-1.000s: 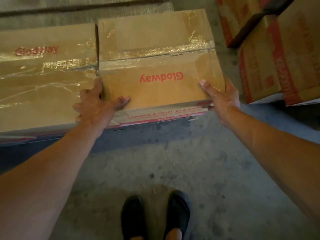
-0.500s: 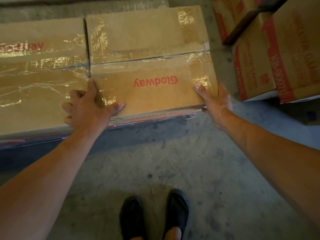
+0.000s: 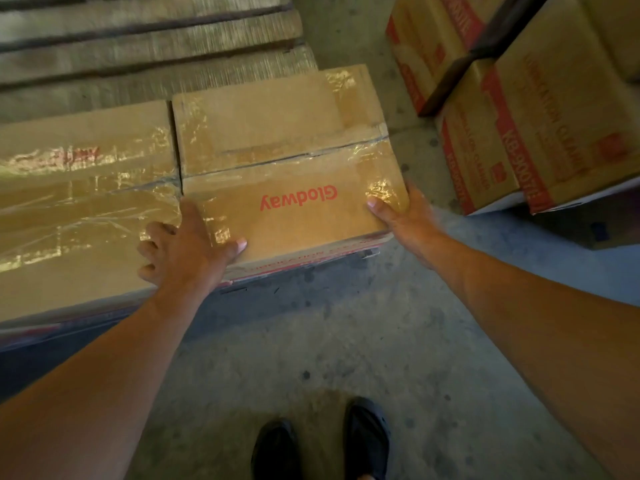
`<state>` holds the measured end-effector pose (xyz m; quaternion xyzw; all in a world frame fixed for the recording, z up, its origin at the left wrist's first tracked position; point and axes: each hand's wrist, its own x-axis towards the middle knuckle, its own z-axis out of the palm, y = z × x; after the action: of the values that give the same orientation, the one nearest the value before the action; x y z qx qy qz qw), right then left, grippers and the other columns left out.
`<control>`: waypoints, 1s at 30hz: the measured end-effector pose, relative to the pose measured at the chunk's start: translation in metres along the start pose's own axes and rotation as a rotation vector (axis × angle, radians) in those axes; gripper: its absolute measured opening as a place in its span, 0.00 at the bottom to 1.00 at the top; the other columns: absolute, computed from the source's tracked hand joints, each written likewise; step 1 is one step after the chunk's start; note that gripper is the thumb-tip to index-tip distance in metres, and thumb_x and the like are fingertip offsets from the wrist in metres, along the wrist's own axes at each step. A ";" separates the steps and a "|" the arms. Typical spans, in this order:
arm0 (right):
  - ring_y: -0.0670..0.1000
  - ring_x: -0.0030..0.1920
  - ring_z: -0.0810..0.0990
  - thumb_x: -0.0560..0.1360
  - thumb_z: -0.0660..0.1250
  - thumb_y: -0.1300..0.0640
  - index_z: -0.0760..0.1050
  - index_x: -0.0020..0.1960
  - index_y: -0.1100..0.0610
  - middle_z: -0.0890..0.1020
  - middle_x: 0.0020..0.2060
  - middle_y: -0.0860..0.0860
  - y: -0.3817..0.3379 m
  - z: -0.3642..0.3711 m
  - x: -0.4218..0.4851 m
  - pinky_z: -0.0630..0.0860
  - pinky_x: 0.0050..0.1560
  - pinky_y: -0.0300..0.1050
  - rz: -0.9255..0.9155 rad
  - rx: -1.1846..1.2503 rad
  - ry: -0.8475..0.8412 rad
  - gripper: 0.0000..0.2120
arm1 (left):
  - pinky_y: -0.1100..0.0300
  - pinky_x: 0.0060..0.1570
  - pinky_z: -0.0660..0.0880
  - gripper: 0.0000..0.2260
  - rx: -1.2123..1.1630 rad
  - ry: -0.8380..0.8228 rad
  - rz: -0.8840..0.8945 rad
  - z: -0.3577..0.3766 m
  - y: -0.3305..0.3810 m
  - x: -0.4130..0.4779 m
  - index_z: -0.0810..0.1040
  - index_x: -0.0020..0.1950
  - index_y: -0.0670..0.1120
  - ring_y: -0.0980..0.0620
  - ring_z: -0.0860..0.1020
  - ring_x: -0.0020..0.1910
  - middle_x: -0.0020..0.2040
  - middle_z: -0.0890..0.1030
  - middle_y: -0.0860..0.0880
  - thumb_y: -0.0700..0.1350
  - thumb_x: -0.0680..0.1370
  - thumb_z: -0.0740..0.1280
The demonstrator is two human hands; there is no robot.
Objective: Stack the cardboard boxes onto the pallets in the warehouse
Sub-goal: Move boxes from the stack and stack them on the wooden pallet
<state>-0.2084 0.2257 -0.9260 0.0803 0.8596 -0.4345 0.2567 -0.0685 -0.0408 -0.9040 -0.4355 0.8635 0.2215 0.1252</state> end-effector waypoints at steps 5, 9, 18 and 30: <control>0.59 0.78 0.61 0.77 0.64 0.34 0.52 0.82 0.45 0.61 0.80 0.51 -0.031 -0.034 -0.038 0.62 0.73 0.56 0.042 -0.172 0.153 0.40 | 0.42 0.64 0.68 0.32 -0.078 0.033 0.216 -0.024 0.022 -0.020 0.63 0.79 0.49 0.36 0.70 0.67 0.69 0.70 0.39 0.60 0.78 0.67; 0.57 0.76 0.64 0.79 0.63 0.36 0.57 0.81 0.46 0.66 0.78 0.52 -0.061 -0.092 -0.099 0.64 0.72 0.53 0.079 -0.124 0.253 0.35 | 0.47 0.61 0.72 0.26 -0.125 -0.031 0.394 -0.070 0.062 -0.049 0.73 0.73 0.43 0.40 0.77 0.62 0.65 0.78 0.39 0.56 0.79 0.67; 0.60 0.69 0.73 0.79 0.62 0.38 0.65 0.77 0.48 0.74 0.71 0.57 -0.157 -0.248 -0.209 0.71 0.66 0.55 0.164 0.156 0.617 0.30 | 0.50 0.61 0.73 0.26 -0.315 -0.112 0.651 -0.206 0.231 -0.126 0.74 0.72 0.47 0.47 0.77 0.64 0.67 0.78 0.46 0.58 0.78 0.69; 0.58 0.77 0.62 0.78 0.64 0.37 0.51 0.82 0.49 0.60 0.80 0.54 -0.210 -0.367 -0.097 0.63 0.74 0.61 0.173 0.469 0.750 0.40 | 0.51 0.64 0.70 0.26 -0.329 -0.165 0.975 -0.238 0.522 -0.126 0.73 0.72 0.49 0.47 0.73 0.69 0.69 0.76 0.49 0.58 0.77 0.70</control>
<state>-0.3378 0.3955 -0.5479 0.3598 0.7617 -0.5353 -0.0623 -0.4217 0.2025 -0.5022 0.0222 0.9070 0.4204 0.0052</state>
